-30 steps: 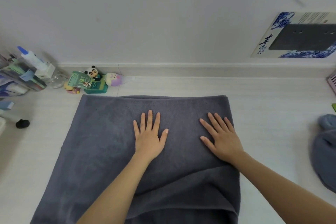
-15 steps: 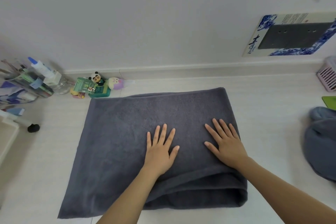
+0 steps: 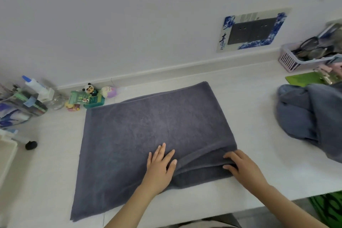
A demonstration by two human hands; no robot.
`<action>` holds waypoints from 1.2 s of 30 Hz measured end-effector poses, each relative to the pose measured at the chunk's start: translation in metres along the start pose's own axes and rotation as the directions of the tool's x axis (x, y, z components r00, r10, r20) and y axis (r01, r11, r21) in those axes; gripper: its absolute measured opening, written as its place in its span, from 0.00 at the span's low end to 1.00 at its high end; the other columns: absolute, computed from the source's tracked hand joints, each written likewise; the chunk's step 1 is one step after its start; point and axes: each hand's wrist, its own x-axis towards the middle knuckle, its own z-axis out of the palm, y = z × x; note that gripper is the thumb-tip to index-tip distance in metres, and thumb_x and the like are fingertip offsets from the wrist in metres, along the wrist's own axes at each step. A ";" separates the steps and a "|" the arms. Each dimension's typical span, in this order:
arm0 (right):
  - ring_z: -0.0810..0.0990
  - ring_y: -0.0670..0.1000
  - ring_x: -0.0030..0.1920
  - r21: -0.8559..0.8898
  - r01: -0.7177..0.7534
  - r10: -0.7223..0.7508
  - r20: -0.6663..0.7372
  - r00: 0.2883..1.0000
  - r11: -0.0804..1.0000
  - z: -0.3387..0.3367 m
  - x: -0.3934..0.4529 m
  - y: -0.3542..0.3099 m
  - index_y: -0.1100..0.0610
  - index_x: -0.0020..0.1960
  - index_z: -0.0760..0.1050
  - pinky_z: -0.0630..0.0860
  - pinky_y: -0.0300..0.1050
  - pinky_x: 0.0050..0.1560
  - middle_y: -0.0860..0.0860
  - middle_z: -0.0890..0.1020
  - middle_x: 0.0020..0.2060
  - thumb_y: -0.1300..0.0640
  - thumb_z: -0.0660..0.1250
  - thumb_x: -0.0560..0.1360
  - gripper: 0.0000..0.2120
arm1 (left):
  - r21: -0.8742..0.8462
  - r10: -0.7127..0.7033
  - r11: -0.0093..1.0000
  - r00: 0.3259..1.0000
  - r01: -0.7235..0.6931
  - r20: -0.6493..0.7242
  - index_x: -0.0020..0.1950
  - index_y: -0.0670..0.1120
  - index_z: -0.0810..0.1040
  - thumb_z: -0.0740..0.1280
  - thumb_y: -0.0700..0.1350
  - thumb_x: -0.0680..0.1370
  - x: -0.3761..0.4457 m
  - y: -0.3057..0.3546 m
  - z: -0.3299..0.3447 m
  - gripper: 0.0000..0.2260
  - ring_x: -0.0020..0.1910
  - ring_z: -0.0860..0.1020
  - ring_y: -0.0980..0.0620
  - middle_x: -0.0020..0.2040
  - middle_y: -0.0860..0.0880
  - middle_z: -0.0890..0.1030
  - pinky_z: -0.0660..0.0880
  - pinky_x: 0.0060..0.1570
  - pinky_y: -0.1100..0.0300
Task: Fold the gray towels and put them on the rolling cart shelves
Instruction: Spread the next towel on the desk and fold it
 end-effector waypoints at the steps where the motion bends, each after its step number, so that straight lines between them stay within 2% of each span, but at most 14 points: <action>1: 0.76 0.50 0.45 0.021 -0.013 0.013 0.000 1.000 1.000 -0.003 -0.003 0.001 0.53 0.54 0.76 0.69 0.35 0.43 0.46 0.74 0.47 0.55 0.69 0.74 0.09 | -0.005 -0.003 1.000 1.000 0.003 0.012 0.77 0.57 0.53 0.45 0.57 0.82 0.000 0.001 -0.001 0.23 0.75 0.36 0.57 0.78 0.53 0.40 0.33 0.73 0.53; 6: 0.75 0.48 0.32 0.013 0.060 -0.056 -0.193 0.980 0.998 -0.022 -0.028 0.015 0.58 0.49 0.79 0.70 0.32 0.34 0.49 0.75 0.39 0.65 0.72 0.69 0.10 | -0.010 0.005 1.000 0.999 -0.004 0.041 0.77 0.57 0.52 0.45 0.59 0.82 -0.001 0.010 -0.007 0.24 0.76 0.36 0.54 0.78 0.51 0.40 0.32 0.73 0.51; 13: 0.78 0.46 0.29 -0.100 0.025 -0.040 -0.151 0.988 0.995 -0.006 -0.055 0.047 0.52 0.43 0.83 0.73 0.34 0.29 0.47 0.77 0.37 0.63 0.80 0.63 0.12 | 0.211 0.122 0.965 0.980 -0.154 0.157 0.76 0.60 0.40 0.30 0.71 0.64 -0.004 0.025 0.012 0.41 0.72 0.27 0.50 0.74 0.51 0.29 0.29 0.70 0.44; 16: 0.77 0.47 0.35 -0.052 -0.091 0.082 -0.163 0.983 0.994 -0.005 -0.059 0.044 0.52 0.47 0.83 0.73 0.37 0.36 0.48 0.77 0.42 0.56 0.73 0.71 0.05 | 0.278 0.155 0.944 0.983 -0.176 0.093 0.76 0.59 0.37 0.26 0.71 0.64 -0.003 0.026 0.020 0.41 0.71 0.26 0.49 0.73 0.49 0.27 0.23 0.67 0.48; 18: 0.76 0.47 0.41 0.072 -0.229 0.237 -0.139 0.962 0.971 -0.008 -0.056 0.034 0.53 0.50 0.81 0.72 0.38 0.44 0.47 0.76 0.48 0.50 0.67 0.75 0.08 | 0.314 0.174 0.930 0.981 -0.193 0.087 0.75 0.60 0.35 0.26 0.70 0.65 -0.005 0.022 0.031 0.39 0.71 0.26 0.49 0.73 0.49 0.28 0.20 0.62 0.51; 21: 0.77 0.49 0.47 0.282 -0.426 0.462 -0.074 0.884 0.860 -0.008 -0.044 0.012 0.54 0.58 0.70 0.70 0.38 0.44 0.49 0.76 0.52 0.47 0.65 0.76 0.15 | 0.324 0.212 0.925 0.977 -0.199 -0.007 0.76 0.58 0.40 0.28 0.70 0.71 -0.008 0.013 0.044 0.34 0.72 0.29 0.51 0.77 0.47 0.38 0.24 0.65 0.50; 24: 0.77 0.51 0.44 0.381 -0.537 0.561 0.058 0.826 0.752 -0.005 -0.029 -0.004 0.57 0.56 0.68 0.69 0.39 0.37 0.48 0.77 0.45 0.47 0.63 0.77 0.15 | 0.287 0.145 0.950 0.987 -0.120 -0.069 0.74 0.57 0.34 0.21 0.70 0.66 -0.010 0.013 0.044 0.39 0.72 0.27 0.51 0.74 0.50 0.32 0.24 0.67 0.49; 26: 0.76 0.51 0.36 0.620 -0.542 0.618 0.114 0.778 0.567 -0.012 -0.022 -0.007 0.62 0.50 0.73 0.72 0.40 0.35 0.51 0.77 0.36 0.49 0.63 0.78 0.15 | 0.310 0.088 0.949 0.993 -0.061 -0.075 0.72 0.58 0.30 0.19 0.70 0.63 -0.009 0.005 0.041 0.39 0.72 0.27 0.50 0.73 0.52 0.30 0.26 0.68 0.46; 27: 0.75 0.52 0.33 0.735 -0.515 0.652 0.132 0.747 0.441 -0.017 -0.020 -0.006 0.63 0.49 0.74 0.74 0.43 0.36 0.53 0.76 0.34 0.50 0.64 0.78 0.14 | 0.345 0.072 0.938 0.992 -0.033 -0.101 0.73 0.58 0.30 0.22 0.70 0.66 -0.007 -0.001 0.041 0.36 0.73 0.30 0.49 0.75 0.52 0.34 0.28 0.69 0.45; 28: 0.74 0.52 0.31 0.781 -0.496 0.685 0.123 0.718 0.380 -0.022 -0.021 -0.003 0.64 0.47 0.73 0.75 0.46 0.36 0.55 0.75 0.32 0.51 0.64 0.78 0.14 | 0.385 0.060 0.923 0.990 -0.004 -0.131 0.75 0.58 0.33 0.27 0.69 0.72 -0.007 -0.007 0.040 0.34 0.75 0.37 0.47 0.77 0.50 0.42 0.32 0.70 0.43; 30: 0.74 0.53 0.31 0.636 -0.583 0.709 0.079 0.701 0.505 -0.022 -0.022 0.002 0.62 0.45 0.72 0.74 0.48 0.36 0.55 0.76 0.33 0.51 0.64 0.78 0.13 | 0.385 -0.012 0.922 0.994 0.052 -0.105 0.78 0.54 0.45 0.39 0.65 0.79 -0.008 -0.018 0.037 0.30 0.74 0.52 0.44 0.76 0.47 0.59 0.41 0.69 0.42; 31: 0.74 0.52 0.33 0.494 -0.632 0.705 0.054 0.707 0.596 -0.020 -0.023 0.002 0.61 0.47 0.71 0.72 0.46 0.35 0.54 0.76 0.36 0.51 0.64 0.78 0.13 | 0.393 -0.016 0.918 0.994 0.056 -0.105 0.78 0.53 0.48 0.42 0.64 0.79 -0.008 -0.020 0.037 0.29 0.73 0.56 0.43 0.75 0.46 0.62 0.43 0.69 0.42; 33: 0.75 0.53 0.40 0.230 -0.660 0.681 -0.016 0.732 0.715 -0.012 -0.023 -0.004 0.60 0.53 0.70 0.70 0.45 0.36 0.54 0.78 0.45 0.50 0.63 0.78 0.13 | 0.392 0.001 0.919 0.992 0.048 -0.124 0.78 0.52 0.51 0.43 0.63 0.80 -0.009 -0.022 0.036 0.29 0.72 0.57 0.42 0.74 0.45 0.64 0.44 0.69 0.41; 36: 0.73 0.57 0.57 -0.100 -0.543 0.501 -0.274 0.821 0.834 0.001 -0.018 -0.019 0.58 0.65 0.68 0.69 0.49 0.55 0.56 0.75 0.60 0.51 0.63 0.77 0.19 | 0.385 0.032 0.922 0.986 0.034 -0.164 0.78 0.51 0.53 0.43 0.63 0.80 -0.014 -0.026 0.039 0.29 0.73 0.57 0.40 0.75 0.43 0.62 0.43 0.69 0.42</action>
